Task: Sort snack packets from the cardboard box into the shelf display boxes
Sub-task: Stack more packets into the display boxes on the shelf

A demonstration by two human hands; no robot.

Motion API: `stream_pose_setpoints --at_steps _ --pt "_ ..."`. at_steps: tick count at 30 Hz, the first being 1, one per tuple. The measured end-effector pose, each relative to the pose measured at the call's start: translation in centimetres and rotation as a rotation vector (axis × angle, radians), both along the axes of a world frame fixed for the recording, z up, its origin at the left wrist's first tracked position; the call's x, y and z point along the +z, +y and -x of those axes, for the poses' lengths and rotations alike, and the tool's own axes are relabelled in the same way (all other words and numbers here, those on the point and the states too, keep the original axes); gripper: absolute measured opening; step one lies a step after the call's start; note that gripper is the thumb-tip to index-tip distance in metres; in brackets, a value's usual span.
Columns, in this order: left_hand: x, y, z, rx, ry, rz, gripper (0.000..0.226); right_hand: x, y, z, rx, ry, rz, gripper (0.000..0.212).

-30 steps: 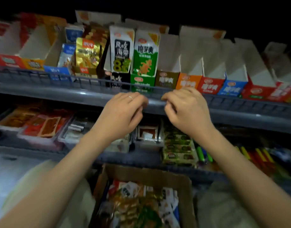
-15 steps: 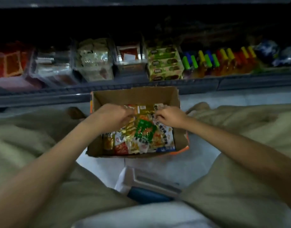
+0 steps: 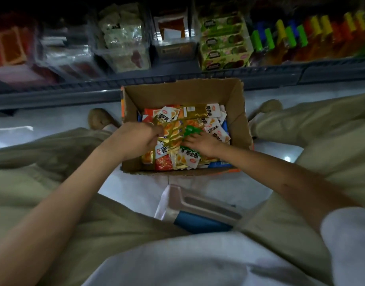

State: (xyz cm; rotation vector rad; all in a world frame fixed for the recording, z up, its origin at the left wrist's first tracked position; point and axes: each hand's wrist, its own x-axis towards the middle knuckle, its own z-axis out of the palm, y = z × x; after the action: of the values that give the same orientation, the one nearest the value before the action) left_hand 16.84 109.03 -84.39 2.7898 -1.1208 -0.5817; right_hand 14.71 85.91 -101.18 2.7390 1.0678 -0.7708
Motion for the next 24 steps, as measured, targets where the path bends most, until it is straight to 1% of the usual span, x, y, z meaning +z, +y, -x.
stream_pose_setpoints --at_steps 3,5,7,8,9,10,12,13,14,16,17,19,21,22,23,24 --pt "-0.1 -0.2 -0.1 0.013 -0.022 -0.021 0.030 -1.2 1.4 0.2 0.127 -0.048 0.116 0.067" --pt "-0.1 -0.1 -0.3 0.021 -0.036 -0.047 0.031 -1.8 1.5 0.3 0.148 -0.080 0.144 0.065" --pt "-0.5 0.2 -0.5 0.032 -0.020 -0.066 0.031 -1.8 1.3 -0.1 0.121 -0.064 0.141 0.059" --pt "-0.9 0.4 -0.5 0.040 0.001 -0.065 0.031 -1.8 1.2 -0.6 0.094 -0.033 0.124 0.052" --pt "-1.3 0.6 -0.6 0.047 0.030 -0.057 0.031 -1.5 1.0 -1.1 0.033 0.015 0.099 0.045" --pt "-1.7 0.8 -0.6 0.060 0.064 -0.044 0.030 -1.1 0.8 -1.8 -0.081 0.091 0.053 0.038" --pt "-2.3 1.0 -0.6 0.122 0.139 -0.017 0.033 0.6 0.8 -3.2 -0.376 0.283 -0.120 0.030" --pt "-2.5 1.0 -0.6 0.171 0.198 0.005 0.037 1.8 1.1 -4.0 -0.519 0.377 -0.248 0.029" --pt "-2.7 1.1 -0.4 0.231 0.282 0.041 0.046 2.9 1.5 -4.8 -0.644 0.465 -0.404 0.028" --pt "-2.9 1.0 -0.2 0.356 0.462 0.137 0.071 5.4 2.7 -5.9 -0.858 0.640 -0.739 0.027" --pt "-2.9 0.9 -0.1 0.390 0.521 0.171 0.081 6.7 3.5 -6.1 -0.958 0.740 -0.886 0.025" --pt "-2.8 0.6 -0.1 0.427 0.581 0.231 0.088 8.0 4.7 -6.2 -1.094 0.961 -1.095 0.017" --pt "-2.7 0.2 -0.1 0.462 0.568 0.328 0.084 8.3 5.6 -6.3 -1.185 1.104 -1.189 0.017" --pt "-2.6 0.0 -0.2 0.471 0.510 0.373 0.079 7.9 5.8 -6.3 -1.220 1.119 -1.216 0.015" --pt "-2.5 -0.1 -0.4 0.481 0.426 0.405 0.073 7.7 5.8 -6.3 -1.225 1.091 -1.233 0.014" --pt "-2.5 0.1 -0.7 0.501 0.348 0.424 0.067 7.4 5.8 -6.3 -1.207 1.029 -1.207 0.026"
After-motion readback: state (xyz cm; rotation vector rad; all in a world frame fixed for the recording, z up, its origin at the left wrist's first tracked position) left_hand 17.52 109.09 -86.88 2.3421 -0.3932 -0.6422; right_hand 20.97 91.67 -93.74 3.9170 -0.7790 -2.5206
